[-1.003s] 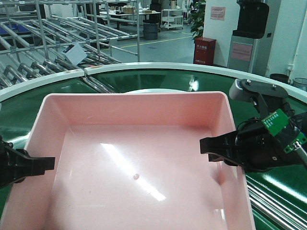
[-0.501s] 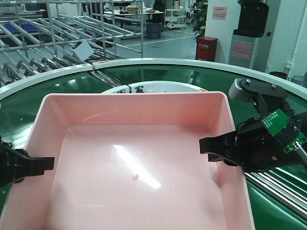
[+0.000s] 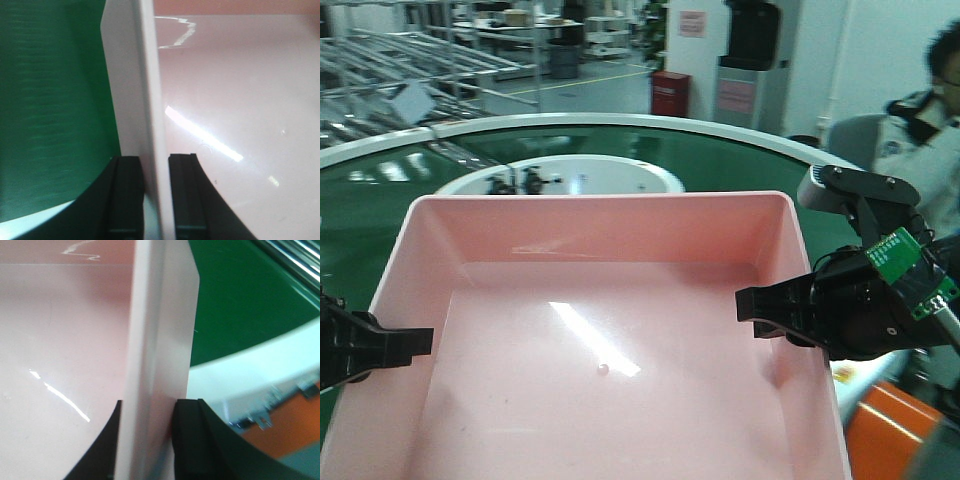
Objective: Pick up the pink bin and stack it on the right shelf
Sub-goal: 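Hold the pink bin with both grippers while driving to the metal table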
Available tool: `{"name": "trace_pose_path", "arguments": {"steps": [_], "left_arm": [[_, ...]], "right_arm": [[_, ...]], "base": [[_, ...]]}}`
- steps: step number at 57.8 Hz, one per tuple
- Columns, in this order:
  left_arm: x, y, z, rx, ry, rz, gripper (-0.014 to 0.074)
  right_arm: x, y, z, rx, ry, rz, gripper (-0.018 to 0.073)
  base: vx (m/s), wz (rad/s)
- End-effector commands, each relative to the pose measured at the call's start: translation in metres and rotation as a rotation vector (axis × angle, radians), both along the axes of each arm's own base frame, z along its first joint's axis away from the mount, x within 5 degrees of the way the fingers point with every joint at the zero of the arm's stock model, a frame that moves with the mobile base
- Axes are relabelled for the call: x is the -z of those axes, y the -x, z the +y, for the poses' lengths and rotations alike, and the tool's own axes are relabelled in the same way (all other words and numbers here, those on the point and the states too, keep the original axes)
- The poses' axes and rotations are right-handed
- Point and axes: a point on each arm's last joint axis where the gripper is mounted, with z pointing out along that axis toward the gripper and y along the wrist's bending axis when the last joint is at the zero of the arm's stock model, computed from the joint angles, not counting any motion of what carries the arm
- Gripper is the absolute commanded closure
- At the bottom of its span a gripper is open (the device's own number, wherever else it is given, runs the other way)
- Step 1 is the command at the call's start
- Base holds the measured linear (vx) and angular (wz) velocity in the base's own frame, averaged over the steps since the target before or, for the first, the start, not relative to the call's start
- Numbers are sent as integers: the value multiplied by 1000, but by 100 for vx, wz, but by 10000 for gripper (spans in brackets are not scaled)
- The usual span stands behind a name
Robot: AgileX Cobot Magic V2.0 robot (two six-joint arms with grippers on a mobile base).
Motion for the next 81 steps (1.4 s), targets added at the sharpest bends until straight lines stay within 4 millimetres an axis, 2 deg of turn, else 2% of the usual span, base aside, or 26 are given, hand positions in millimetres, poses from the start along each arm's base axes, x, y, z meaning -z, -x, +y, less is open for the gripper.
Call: {"name": "trace_pose_path", "arguments": {"steps": [1, 44, 81], "left_arm": [[-22, 7, -2, -4, 62, -86, 598], [-22, 7, -2, -4, 62, -86, 598], [-22, 7, -2, -4, 62, -86, 598]], "right_arm": [[-28, 1, -5, 19, -42, -160, 568], [-27, 1, -5, 18, -41, -156, 568], [-27, 1, -5, 19, -42, -156, 568]], "base": [[-21, -58], [-12, -78], [14, -52]]}}
